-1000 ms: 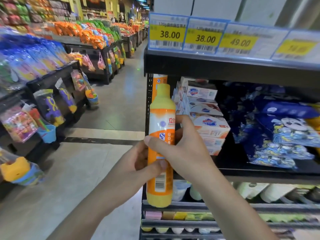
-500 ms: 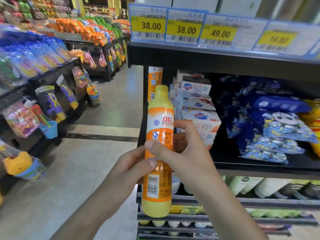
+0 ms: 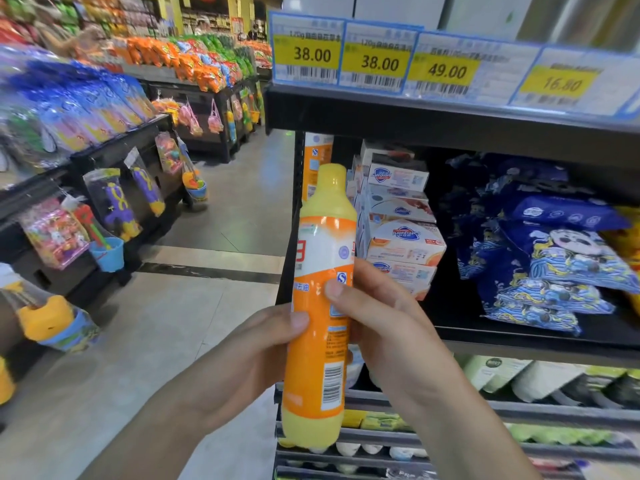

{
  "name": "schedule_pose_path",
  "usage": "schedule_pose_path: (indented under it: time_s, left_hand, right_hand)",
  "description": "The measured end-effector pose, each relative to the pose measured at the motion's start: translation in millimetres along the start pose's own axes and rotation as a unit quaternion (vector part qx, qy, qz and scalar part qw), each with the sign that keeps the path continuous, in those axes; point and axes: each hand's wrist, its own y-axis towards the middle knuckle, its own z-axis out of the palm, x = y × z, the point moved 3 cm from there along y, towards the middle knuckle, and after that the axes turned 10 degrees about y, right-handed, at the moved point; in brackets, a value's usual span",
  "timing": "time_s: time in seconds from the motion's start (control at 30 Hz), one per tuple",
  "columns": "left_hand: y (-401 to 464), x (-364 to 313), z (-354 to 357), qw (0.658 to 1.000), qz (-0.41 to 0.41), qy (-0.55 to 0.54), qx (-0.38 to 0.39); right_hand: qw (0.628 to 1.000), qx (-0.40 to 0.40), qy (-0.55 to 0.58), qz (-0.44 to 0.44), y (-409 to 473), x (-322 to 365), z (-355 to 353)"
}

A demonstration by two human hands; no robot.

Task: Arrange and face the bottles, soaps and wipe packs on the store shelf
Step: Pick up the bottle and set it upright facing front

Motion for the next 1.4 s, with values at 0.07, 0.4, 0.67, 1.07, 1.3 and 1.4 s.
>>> schedule_pose_path:
  time_s: [0.07,0.4,0.67,1.07,1.3,1.4]
  left_hand:
    - [-1,0,-1,0.999,0.028,0.023,-0.009]
    - [-5,-8,4,0.994,0.064,0.085,0.007]
    - [-6,-18,8,0.987,0.077,0.127,-0.063]
    - [-1,-24,10,0.974,0.073,0.154,-0.149]
    - [1,-21,19,0.974,0.065,0.147,-0.162]
    - [1,-21,21,0.972,0.063,0.156,-0.162]
  right_hand:
    - [1.0,0.005,0.026,0.008,0,-1,-2]
    - [0.999,0.0,0.033,-0.006,-5,-2,-4]
    - [0.99,-0.06,-0.085,-0.093,-5,13,6]
    - [0.955,-0.135,-0.243,-0.108,0,15,15]
    - [0.948,-0.137,-0.276,-0.084,6,12,20]
    - [0.923,-0.177,-0.326,-0.101,9,12,19]
